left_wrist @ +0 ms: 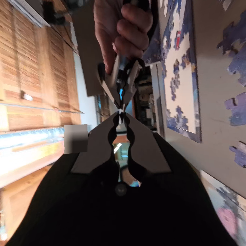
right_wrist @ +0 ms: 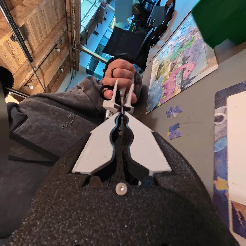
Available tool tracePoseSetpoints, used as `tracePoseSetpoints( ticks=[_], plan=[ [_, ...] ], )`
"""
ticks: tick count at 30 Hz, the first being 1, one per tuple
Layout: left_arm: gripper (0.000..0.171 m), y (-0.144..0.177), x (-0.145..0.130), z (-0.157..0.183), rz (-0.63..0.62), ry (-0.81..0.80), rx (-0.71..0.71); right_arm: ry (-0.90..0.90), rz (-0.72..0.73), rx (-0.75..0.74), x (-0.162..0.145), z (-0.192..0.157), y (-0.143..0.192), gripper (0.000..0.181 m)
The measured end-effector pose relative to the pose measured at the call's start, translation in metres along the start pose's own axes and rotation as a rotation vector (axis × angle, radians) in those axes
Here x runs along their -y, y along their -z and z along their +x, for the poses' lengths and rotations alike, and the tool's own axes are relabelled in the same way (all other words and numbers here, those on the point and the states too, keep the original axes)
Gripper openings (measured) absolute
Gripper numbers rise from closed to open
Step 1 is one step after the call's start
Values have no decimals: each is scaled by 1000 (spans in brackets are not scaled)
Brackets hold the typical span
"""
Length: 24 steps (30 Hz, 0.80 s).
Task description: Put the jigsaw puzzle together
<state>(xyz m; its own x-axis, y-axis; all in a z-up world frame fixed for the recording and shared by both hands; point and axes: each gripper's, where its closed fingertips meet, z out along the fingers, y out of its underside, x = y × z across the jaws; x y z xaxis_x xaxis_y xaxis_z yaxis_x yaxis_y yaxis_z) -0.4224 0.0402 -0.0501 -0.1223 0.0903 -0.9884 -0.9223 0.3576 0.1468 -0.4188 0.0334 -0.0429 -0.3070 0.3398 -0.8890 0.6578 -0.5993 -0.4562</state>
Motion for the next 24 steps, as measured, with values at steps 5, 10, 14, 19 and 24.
tracePoseSetpoints(
  ticks=[5, 10, 14, 19, 24],
  plan=[
    [28, 13, -43, 39, -207, 433, -288, -100, 113, -346, 23, 73, 27, 2],
    [12, 18, -58, 85, -477, 1127, -627, -142, 31, -552, 25, 118, 17, 2],
    [0, -2, -67, 99, -596, 1443, -688, -94, -54, -697, 21, 139, 16, 2],
    [0, -21, -70, 127, -662, 1509, -752, -101, -68, -719, 24, 146, 19, 3],
    [0, -28, -74, 135, -715, 1461, -728, -48, -181, -785, 22, 153, 22, 9]
  ],
)
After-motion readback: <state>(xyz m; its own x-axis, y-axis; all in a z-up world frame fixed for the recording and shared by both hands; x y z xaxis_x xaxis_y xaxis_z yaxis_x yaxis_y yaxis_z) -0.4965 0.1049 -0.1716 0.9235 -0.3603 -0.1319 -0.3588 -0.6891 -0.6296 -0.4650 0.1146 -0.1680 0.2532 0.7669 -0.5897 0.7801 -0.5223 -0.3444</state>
